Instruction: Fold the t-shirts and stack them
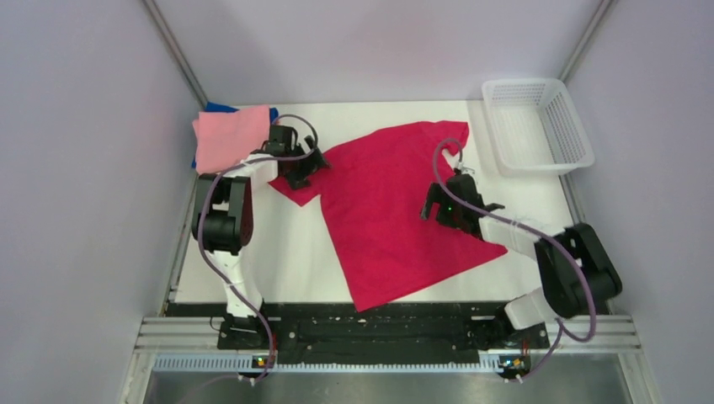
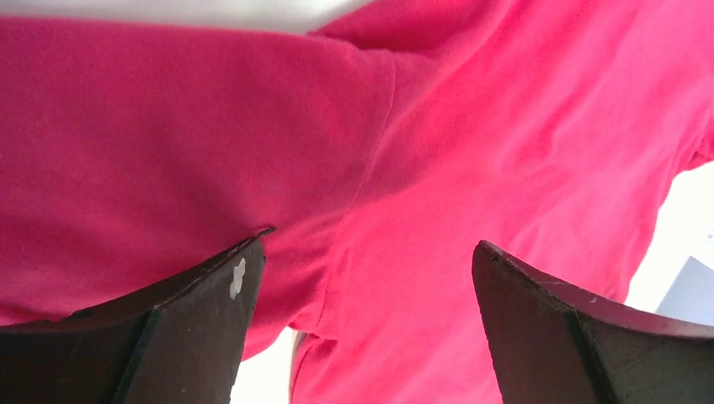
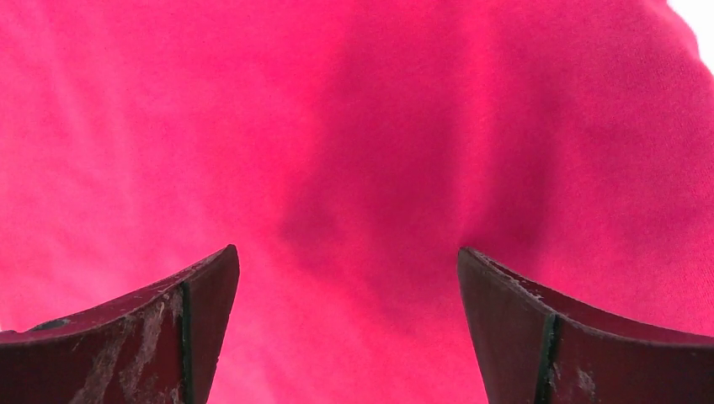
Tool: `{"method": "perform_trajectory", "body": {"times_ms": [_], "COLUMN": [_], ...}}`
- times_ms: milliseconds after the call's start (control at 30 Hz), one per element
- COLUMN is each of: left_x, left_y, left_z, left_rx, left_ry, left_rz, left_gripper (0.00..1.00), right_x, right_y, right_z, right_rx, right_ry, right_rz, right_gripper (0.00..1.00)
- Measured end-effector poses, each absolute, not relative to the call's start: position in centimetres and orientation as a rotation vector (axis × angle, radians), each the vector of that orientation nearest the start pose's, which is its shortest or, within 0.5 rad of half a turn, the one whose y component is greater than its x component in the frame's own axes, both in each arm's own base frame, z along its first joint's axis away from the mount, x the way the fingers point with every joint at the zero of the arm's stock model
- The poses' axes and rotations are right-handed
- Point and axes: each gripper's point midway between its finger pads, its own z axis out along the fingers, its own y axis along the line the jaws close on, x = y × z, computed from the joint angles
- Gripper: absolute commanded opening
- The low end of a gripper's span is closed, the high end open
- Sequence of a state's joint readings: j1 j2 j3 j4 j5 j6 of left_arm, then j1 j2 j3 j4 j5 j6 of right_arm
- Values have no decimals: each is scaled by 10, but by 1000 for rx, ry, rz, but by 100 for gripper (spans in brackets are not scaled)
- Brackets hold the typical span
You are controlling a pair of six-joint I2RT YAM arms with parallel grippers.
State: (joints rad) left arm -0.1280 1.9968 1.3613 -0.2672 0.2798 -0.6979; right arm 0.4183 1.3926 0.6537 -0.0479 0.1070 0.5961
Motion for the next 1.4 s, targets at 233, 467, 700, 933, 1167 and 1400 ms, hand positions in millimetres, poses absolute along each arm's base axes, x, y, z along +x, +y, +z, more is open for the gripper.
{"method": "perform_trajectory", "body": {"times_ms": [233, 467, 700, 933, 1167, 1400], "left_x": [429, 334, 270, 282, 259, 199], "left_y": [-141, -205, -274, -264, -195, -145], "left_z": [50, 47, 49, 91, 138, 74], "left_rx": [-613, -501, -275, -226, -317, -351], "left_ry": [2459, 2560, 2669, 2559, 2402, 2608], "left_rz": [-712, -765, -820, -722, -515, -277], "left_gripper": [98, 99, 99, 99, 91, 75], "right_x": [381, 473, 536, 512, 410, 340], "right_y": [148, 175, 165, 103, 70, 71], "right_z": [37, 39, 42, 70, 165, 125], "right_rx": [324, 247, 194, 202, 349, 449], "right_ry": [2391, 2351, 2344, 2356, 2112, 2149], "right_rz": [296, 265, 186, -13, 90, 251], "right_gripper": [99, 99, 99, 99, 99, 99]}}
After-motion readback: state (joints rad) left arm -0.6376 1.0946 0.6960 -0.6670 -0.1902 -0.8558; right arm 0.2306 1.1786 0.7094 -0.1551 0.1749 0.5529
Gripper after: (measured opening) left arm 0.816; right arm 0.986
